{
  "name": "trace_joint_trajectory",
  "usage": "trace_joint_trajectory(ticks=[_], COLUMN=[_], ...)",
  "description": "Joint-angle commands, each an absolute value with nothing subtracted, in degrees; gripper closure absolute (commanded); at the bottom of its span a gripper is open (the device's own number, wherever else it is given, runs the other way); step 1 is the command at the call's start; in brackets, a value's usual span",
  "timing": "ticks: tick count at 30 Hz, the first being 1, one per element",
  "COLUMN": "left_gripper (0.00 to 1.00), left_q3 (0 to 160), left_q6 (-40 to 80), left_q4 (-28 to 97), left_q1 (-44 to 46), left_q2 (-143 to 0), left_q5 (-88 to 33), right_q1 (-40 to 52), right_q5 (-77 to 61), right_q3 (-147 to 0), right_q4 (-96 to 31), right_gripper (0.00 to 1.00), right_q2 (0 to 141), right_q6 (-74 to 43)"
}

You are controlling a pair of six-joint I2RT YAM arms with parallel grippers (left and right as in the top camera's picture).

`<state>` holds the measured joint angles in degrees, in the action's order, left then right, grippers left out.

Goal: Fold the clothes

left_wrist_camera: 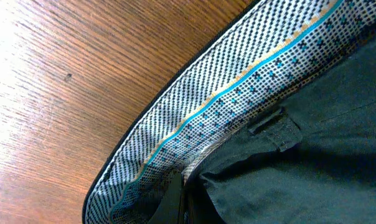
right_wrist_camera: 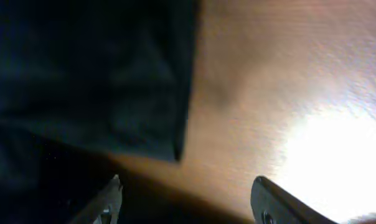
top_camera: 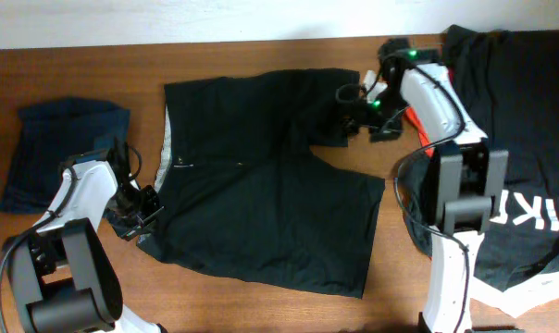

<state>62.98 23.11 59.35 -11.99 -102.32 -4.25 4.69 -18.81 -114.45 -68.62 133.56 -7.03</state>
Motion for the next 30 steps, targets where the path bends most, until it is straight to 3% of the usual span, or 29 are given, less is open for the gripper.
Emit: trace_joint_trajectory(ticks=[1, 6, 7, 8, 9, 10, 14, 19, 21, 23, 30], left_gripper=[1.0, 1.0, 1.0, 1.0, 1.0, 1.0, 1.0, 1.0, 1.0, 1.0, 1.0], left_q3=[62.5, 62.5, 62.5, 62.5, 62.5, 62.5, 62.5, 62.5, 62.5, 62.5, 62.5], left_q6=[22.2, 22.2, 22.2, 22.2, 22.2, 22.2, 22.2, 22.2, 22.2, 22.2, 22.2], left_q4=[59.6, 59.5, 59.5, 59.5, 59.5, 59.5, 59.4, 59.4, 59.2, 58.8, 57.3], left_q1=[-12.0, -12.0, -12.0, -12.0, -12.0, -12.0, -12.0, -12.0, -12.0, -12.0, -12.0], left_q2=[-101.2, -101.2, -101.2, -101.2, -101.2, -101.2, -101.2, -101.2, -101.2, -101.2, -101.2], left_q5=[-4.3, -4.3, -4.3, -4.3, -4.3, -4.3, -4.3, -6.9, -6.9, -6.9, -6.9], right_q1=[7.1, 9.4, 9.7, 9.7, 9.7, 9.7, 6.3, -1.7, -2.7, -2.7, -2.7], right_q5=[-20.8, -20.3, -20.3, -19.9, -18.0, -14.3, 0.2, 0.6, 0.3, 0.6, -4.6], right_q3=[-111.2, -108.6, -108.6, -108.6, -108.5, -108.5, -108.7, -110.2, -112.6, -116.3, -127.2], right_q4=[-62.6, -55.3, -54.6, -54.6, -55.3, -56.9, -63.1, -64.9, -66.4, -69.6, -93.2], right_gripper=[0.3, 0.31, 0.42, 0.6, 0.88, 0.96, 0.96, 0.96, 0.89, 0.73, 0.69], right_q2=[133.6, 133.8, 134.2, 134.5, 134.8, 135.1, 135.0, 134.6, 134.3, 133.5, 127.2], right_q6=[-11.5, -14.9, -15.6, -15.6, -15.6, -15.6, -15.6, -15.5, -15.4, -13.8, -13.8])
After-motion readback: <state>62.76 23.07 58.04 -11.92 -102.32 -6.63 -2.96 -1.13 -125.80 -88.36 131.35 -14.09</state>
